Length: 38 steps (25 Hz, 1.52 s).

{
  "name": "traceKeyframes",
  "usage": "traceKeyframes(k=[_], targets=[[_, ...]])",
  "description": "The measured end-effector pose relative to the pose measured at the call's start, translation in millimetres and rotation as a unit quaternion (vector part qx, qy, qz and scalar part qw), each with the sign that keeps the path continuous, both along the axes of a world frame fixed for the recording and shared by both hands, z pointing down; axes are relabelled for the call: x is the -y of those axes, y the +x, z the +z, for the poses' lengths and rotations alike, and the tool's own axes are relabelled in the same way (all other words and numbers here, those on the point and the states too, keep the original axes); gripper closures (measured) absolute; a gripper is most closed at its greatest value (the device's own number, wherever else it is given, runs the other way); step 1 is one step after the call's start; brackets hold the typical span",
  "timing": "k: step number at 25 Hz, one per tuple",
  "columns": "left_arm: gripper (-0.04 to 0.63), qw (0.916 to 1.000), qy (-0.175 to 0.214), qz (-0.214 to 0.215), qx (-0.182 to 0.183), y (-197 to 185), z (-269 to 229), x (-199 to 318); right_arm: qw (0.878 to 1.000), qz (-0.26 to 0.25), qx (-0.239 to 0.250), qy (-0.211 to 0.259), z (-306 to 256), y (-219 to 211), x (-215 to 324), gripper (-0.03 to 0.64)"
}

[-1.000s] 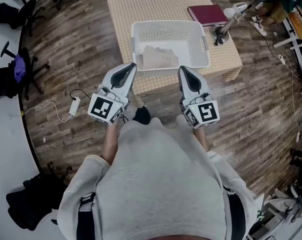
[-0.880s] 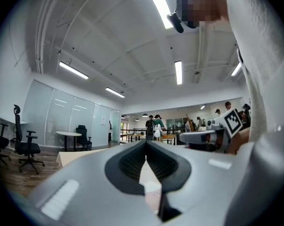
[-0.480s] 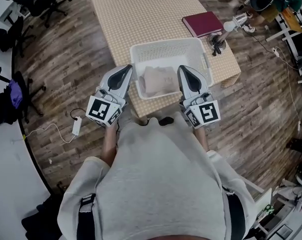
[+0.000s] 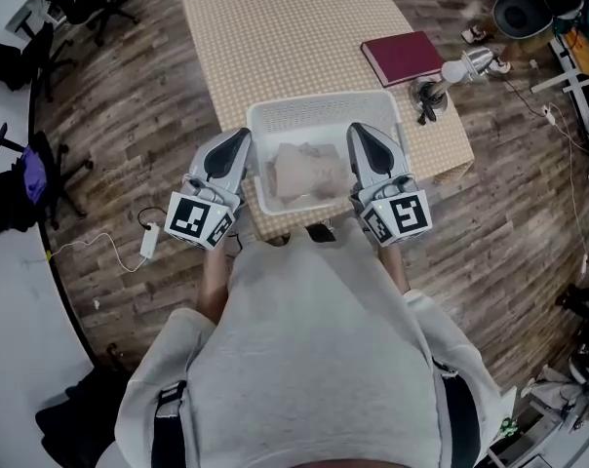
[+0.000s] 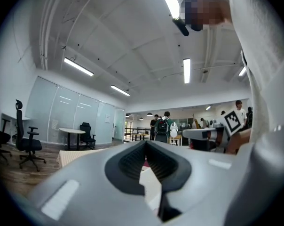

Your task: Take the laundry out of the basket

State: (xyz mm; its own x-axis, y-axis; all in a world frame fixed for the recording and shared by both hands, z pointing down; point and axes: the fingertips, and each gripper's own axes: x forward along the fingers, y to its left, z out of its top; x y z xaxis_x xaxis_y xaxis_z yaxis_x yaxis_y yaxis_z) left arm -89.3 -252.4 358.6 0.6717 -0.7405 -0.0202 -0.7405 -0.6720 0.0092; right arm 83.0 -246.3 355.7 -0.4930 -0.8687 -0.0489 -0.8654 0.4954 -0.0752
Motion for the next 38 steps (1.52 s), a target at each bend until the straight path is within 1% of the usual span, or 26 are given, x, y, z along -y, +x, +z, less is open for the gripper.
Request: traceKeyframes(k=[4, 8, 11, 18, 22, 24, 26, 28, 30, 31, 32, 33, 34, 35, 36, 38], targets=[[0.588, 0.9997, -0.007, -0.022, 0.003, -3, 6, 8, 1.0, -0.015, 0.006, -0.011, 6, 2, 15, 0.618], [0.588, 0.9989, -0.022, -0.042, 0.005, -12, 15, 12, 0.999, -0.031, 0.009, -0.036, 20, -4, 19, 0.618], [0.588, 0.9984, -0.029, -0.048, 0.011, -15, 22, 15, 0.998, -0.036, 0.016, -0.049, 31, -4, 24, 0.618], [0.588, 0.9961, -0.068, -0.055, 0.014, -25, 50, 19, 0.995, -0.037, 0.013, -0.097, 54, -8, 31, 0.618], [0.588, 0.994, -0.089, -0.062, 0.018, -35, 72, 27, 0.992, -0.043, 0.008, -0.115, 66, -9, 38, 0.618], [0.588, 0.9926, -0.1, -0.066, 0.02, -40, 81, 28, 0.991, -0.046, -0.004, -0.125, 73, -9, 40, 0.618], [0.588, 0.9915, -0.109, -0.067, 0.019, -42, 88, 27, 0.989, -0.049, -0.03, -0.134, 79, -9, 39, 0.618], [0.588, 0.9912, -0.114, -0.066, 0.016, -43, 91, 27, 0.986, -0.055, -0.073, -0.139, 87, -14, 39, 0.618], [0.588, 0.9913, -0.114, -0.064, 0.013, -41, 91, 28, 0.978, -0.069, -0.141, -0.135, 98, -22, 38, 0.618], [0.588, 0.9914, -0.115, -0.062, 0.011, -40, 91, 28, 0.971, -0.08, -0.186, -0.13, 105, -27, 37, 0.618], [0.588, 0.9914, -0.115, -0.061, 0.009, -39, 91, 28, 0.959, -0.093, -0.237, -0.125, 113, -33, 34, 0.618], [0.588, 0.9915, -0.116, -0.06, 0.007, -38, 91, 29, 0.943, -0.107, -0.292, -0.118, 121, -39, 31, 0.618], [0.588, 0.9915, -0.116, -0.059, 0.005, -38, 91, 29, 0.923, -0.122, -0.349, -0.108, 131, -44, 28, 0.618], [0.588, 0.9915, -0.116, -0.059, 0.003, -38, 91, 30, 0.897, -0.139, -0.409, -0.097, 141, -48, 24, 0.618], [0.588, 0.9916, -0.115, -0.059, 0.001, -38, 91, 31, 0.866, -0.155, -0.468, -0.084, 151, -50, 20, 0.618], [0.588, 0.9918, -0.113, -0.06, -0.003, -38, 91, 34, 0.794, -0.189, -0.575, -0.059, 174, -52, 13, 0.618]])
